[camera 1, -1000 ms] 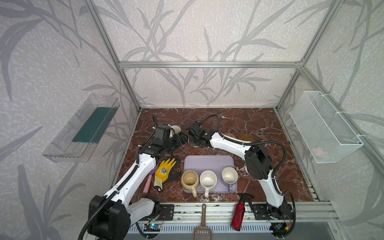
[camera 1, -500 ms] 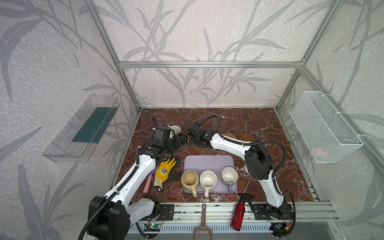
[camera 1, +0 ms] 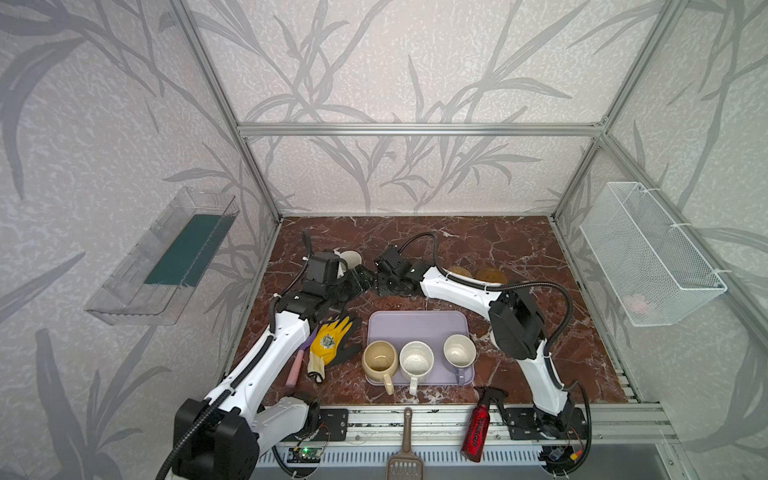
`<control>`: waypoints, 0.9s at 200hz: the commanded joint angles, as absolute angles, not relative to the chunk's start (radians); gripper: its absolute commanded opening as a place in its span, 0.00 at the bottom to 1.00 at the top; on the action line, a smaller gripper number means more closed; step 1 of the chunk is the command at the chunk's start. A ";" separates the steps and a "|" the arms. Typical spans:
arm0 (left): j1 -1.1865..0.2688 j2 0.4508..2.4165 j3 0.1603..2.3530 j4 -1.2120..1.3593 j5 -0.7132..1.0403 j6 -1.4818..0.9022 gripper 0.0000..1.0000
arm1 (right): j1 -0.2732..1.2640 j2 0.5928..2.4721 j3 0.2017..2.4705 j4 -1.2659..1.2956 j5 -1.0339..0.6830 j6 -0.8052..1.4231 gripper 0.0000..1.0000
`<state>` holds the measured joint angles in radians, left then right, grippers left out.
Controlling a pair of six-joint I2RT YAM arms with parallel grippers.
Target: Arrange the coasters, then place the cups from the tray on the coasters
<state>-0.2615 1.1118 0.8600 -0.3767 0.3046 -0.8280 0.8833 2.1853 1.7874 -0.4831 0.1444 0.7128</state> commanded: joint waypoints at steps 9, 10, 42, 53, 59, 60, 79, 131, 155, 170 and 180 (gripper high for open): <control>-0.256 1.083 0.867 -0.417 0.297 -0.809 0.90 | 0.879 2.101 1.768 -0.505 0.137 0.717 0.87; -0.256 1.083 0.868 -0.419 0.298 -0.808 0.91 | 0.879 2.100 1.767 -0.505 0.137 0.718 0.87; -0.256 1.075 0.896 -0.499 0.324 -0.773 0.98 | 0.879 2.013 1.688 -0.456 0.131 0.729 1.00; -0.256 1.070 0.904 -0.536 0.326 -0.758 0.99 | 0.879 1.979 1.658 -0.441 0.139 0.728 0.99; -0.258 1.068 0.911 -0.556 0.326 -0.751 0.99 | 0.879 1.960 1.645 -0.433 0.142 0.721 0.99; -0.258 1.068 0.911 -0.559 0.325 -0.750 0.99 | 0.879 1.957 1.642 -0.432 0.143 0.720 0.99; -0.264 1.052 0.918 -0.608 0.333 -0.746 0.99 | 0.879 1.899 1.603 -0.418 0.150 0.695 0.99; -0.416 1.012 0.951 -0.794 0.177 -0.747 0.98 | 0.877 1.728 1.441 -0.335 0.117 0.571 0.99; -0.523 0.999 0.965 -0.858 0.093 -0.782 0.99 | 0.876 1.616 1.332 -0.291 0.127 0.528 0.99; -0.558 0.985 0.961 -0.880 0.064 -0.808 0.99 | 0.877 1.562 1.287 -0.304 0.135 0.500 0.99; -0.581 0.979 0.957 -0.899 0.040 -0.830 0.99 | 0.876 1.535 1.274 -0.339 0.144 0.471 0.99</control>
<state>-0.5423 1.0080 0.9344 -0.7906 0.1509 -0.7795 0.8814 1.6154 1.3071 -0.3340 0.1230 0.5529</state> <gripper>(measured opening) 0.990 0.990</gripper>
